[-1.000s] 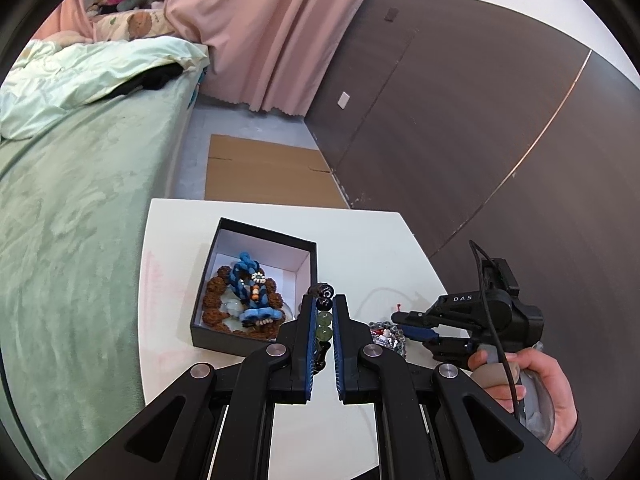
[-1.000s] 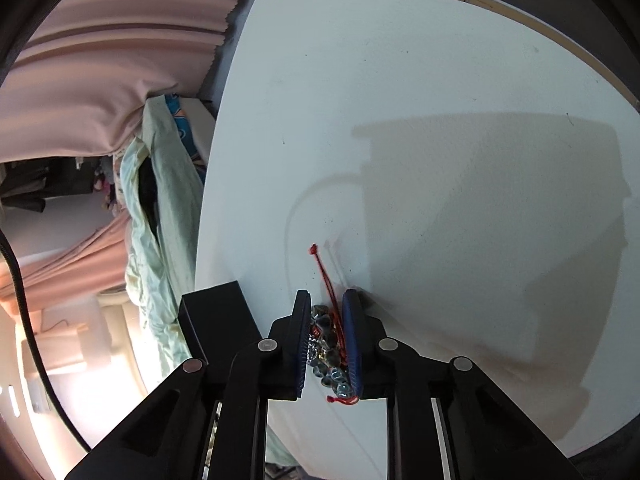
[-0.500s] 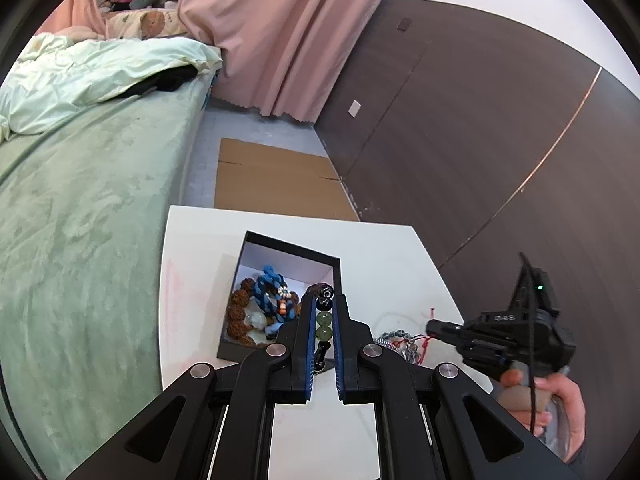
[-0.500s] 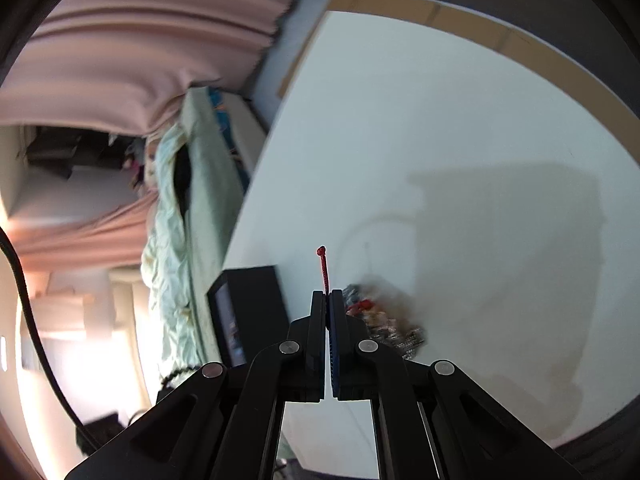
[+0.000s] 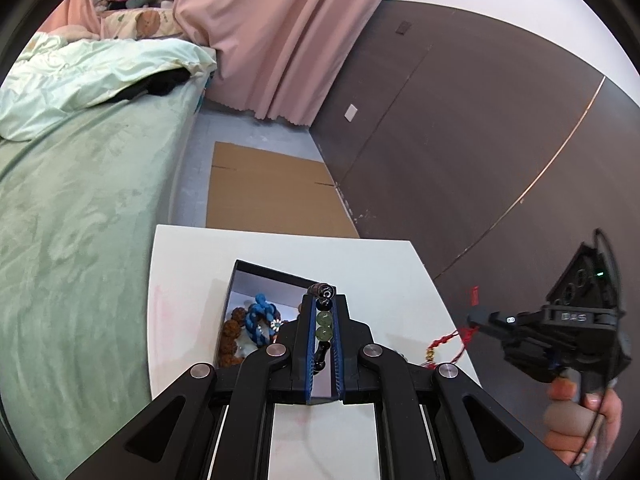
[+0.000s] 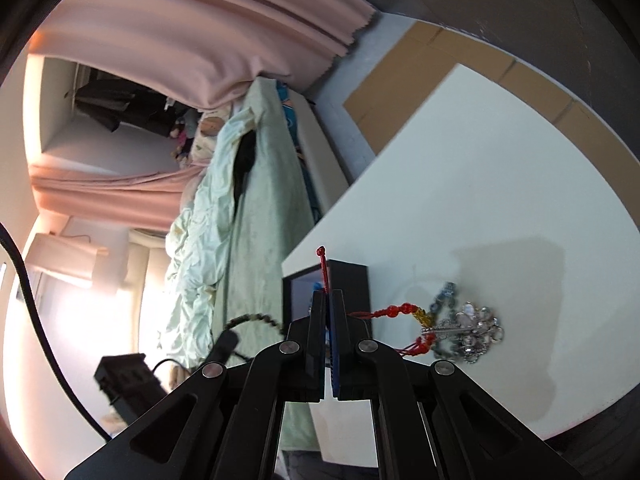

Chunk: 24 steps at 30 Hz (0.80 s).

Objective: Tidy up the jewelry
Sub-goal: 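Open the left tool to drop the bead bracelet while right lifts red-string bracelet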

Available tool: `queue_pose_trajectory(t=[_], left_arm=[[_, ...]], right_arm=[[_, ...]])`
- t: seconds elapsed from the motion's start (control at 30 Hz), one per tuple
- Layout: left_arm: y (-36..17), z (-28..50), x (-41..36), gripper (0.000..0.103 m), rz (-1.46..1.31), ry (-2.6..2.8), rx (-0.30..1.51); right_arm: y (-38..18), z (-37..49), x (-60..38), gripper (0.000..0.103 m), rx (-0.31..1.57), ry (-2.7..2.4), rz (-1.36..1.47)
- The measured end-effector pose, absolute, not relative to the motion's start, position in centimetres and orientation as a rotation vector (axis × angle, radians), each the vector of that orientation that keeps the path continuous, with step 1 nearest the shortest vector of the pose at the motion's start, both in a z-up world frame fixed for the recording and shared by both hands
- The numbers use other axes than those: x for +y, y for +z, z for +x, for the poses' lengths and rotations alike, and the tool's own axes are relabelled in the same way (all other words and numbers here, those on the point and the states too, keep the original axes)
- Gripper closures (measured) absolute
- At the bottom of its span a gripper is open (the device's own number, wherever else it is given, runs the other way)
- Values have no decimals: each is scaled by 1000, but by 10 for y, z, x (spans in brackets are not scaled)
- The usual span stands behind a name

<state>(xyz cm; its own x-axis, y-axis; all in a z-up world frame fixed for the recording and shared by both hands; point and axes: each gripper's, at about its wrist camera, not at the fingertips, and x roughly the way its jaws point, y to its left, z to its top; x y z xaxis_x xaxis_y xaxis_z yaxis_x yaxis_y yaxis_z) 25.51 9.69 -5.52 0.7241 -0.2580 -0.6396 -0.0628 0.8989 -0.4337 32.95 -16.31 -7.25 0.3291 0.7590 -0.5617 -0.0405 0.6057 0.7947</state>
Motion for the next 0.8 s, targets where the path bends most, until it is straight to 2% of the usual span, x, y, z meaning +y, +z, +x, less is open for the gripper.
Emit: queue_pose_trajectory(t=[0.23,0.33,0.4,0.47,0.5,0.53,0.8], left_arm=[[-67,268,94,95,-491,-142,793],[-75,273,95,92,-540,-174,836],[-79,275,96,76,-554,-178,858],[-79,272,97,39,-566,-175,846],[-76,268,99,34,-575,-169,821],[-74,265,101,31,-579,-166,804],[-55,248,113,31,-599,-151,750]], right_arm=[[-51,328,-155,99,1085,648,764],[-40,328,-155,99,1065,673,756],[-31,327,-152,99,1047,690,741],[-23,326,-150,99,1033,696,731],[-18,326,-149,99,1022,705,726],[-14,325,-148,99,1016,711,723],[21,320,-143,99,952,762,696]])
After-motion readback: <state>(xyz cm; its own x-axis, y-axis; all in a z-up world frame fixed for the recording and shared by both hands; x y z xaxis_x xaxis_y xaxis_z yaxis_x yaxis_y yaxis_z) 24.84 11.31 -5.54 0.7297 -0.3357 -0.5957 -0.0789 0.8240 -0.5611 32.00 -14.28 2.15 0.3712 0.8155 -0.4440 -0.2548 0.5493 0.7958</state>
